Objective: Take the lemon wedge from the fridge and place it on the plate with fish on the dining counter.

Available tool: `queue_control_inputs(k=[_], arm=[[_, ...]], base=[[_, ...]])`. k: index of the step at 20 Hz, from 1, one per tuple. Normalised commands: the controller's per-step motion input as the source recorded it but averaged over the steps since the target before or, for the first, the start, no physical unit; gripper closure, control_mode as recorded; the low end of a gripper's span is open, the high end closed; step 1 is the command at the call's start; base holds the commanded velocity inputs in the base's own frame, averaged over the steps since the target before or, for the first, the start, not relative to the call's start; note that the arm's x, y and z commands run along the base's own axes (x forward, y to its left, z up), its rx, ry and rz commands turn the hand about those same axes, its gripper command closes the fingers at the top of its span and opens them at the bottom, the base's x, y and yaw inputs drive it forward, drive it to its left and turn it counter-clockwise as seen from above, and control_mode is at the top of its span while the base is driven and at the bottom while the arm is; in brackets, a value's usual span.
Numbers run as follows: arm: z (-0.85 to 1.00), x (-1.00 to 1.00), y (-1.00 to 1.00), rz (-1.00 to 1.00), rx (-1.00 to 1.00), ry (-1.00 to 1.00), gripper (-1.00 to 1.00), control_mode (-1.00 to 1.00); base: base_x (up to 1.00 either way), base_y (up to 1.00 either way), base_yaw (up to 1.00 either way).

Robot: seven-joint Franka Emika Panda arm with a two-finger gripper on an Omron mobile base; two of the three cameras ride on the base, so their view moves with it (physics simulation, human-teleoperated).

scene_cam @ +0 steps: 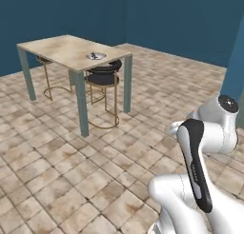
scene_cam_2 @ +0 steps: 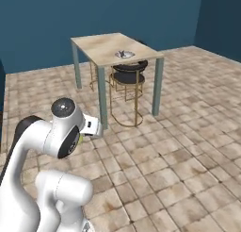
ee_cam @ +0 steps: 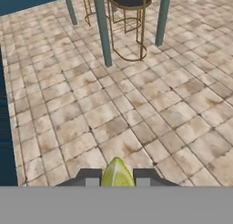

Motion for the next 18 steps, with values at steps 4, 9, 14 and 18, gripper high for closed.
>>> queue_control_inputs(k=[4,9,14,18], arm=[[0.0,0.0,0.0,0.0,0.0,0.0,1.0,1.0],[0.0,0.0,0.0,0.0,0.0,0.0,1.0,1.0],[0.0,0.0,0.0,0.0,0.0,0.0,1.0,1.0],[0.0,0.0,0.0,0.0,0.0,0.0,1.0,1.0]], base=[[1.0,0.0,0.48],[1.0,-0.03,0.28],[1.0,-0.15,0.23],[1.0,-0.76,0.07]])
